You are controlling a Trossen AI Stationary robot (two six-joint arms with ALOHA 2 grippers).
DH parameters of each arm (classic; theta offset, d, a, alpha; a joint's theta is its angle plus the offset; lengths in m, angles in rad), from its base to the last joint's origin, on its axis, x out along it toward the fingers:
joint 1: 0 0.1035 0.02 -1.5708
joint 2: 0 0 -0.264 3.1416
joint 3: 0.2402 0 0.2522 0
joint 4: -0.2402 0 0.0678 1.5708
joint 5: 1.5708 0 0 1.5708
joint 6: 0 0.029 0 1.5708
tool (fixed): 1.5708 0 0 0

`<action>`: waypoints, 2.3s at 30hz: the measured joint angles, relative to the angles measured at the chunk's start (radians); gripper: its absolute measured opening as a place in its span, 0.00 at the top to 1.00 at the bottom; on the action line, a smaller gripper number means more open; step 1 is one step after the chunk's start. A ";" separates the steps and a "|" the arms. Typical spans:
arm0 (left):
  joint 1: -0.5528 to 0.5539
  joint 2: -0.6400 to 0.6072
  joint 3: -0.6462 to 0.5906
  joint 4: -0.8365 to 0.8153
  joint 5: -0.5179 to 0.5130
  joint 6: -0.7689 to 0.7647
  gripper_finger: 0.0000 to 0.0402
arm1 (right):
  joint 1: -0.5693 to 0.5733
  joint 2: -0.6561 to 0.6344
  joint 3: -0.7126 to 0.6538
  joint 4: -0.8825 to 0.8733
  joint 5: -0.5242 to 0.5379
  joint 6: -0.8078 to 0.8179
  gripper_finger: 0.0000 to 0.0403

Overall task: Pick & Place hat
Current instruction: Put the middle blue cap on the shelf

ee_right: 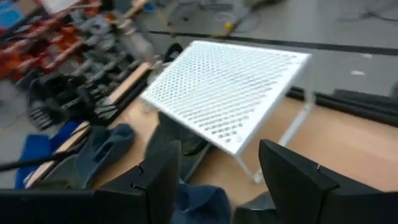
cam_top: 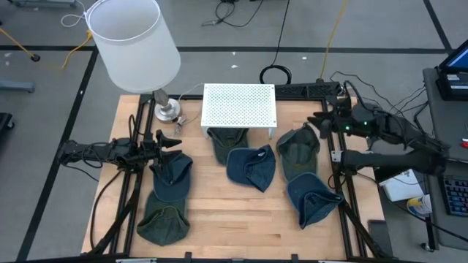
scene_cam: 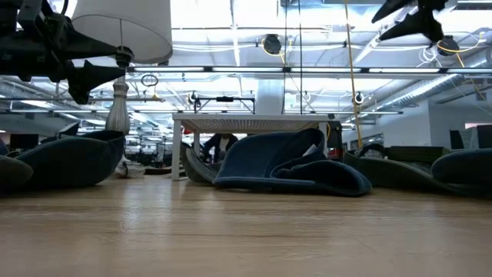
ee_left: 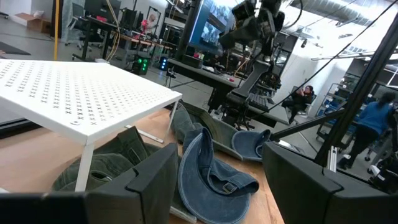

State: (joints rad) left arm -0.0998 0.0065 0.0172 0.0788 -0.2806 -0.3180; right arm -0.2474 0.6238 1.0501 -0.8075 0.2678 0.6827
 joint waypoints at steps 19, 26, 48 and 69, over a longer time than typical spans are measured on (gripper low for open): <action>0.000 0.000 0.000 0.000 0.000 0.000 0.40 | 0.050 0.356 0.528 -0.578 0.016 0.469 0.48; 0.000 0.000 0.000 0.000 0.000 0.000 0.40 | 0.121 0.431 0.628 -0.769 0.017 0.676 0.48; 0.000 0.000 0.000 0.000 0.000 0.000 0.40 | 0.176 0.627 0.630 -0.723 -0.010 0.647 0.48; 0.000 0.000 0.000 0.000 0.000 0.000 0.40 | 0.304 0.819 0.494 -0.649 -0.010 0.545 0.48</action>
State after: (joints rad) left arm -0.1000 0.0066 0.0170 0.0787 -0.2806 -0.3180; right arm 0.0570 1.4426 1.5446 -1.4569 0.2577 1.2274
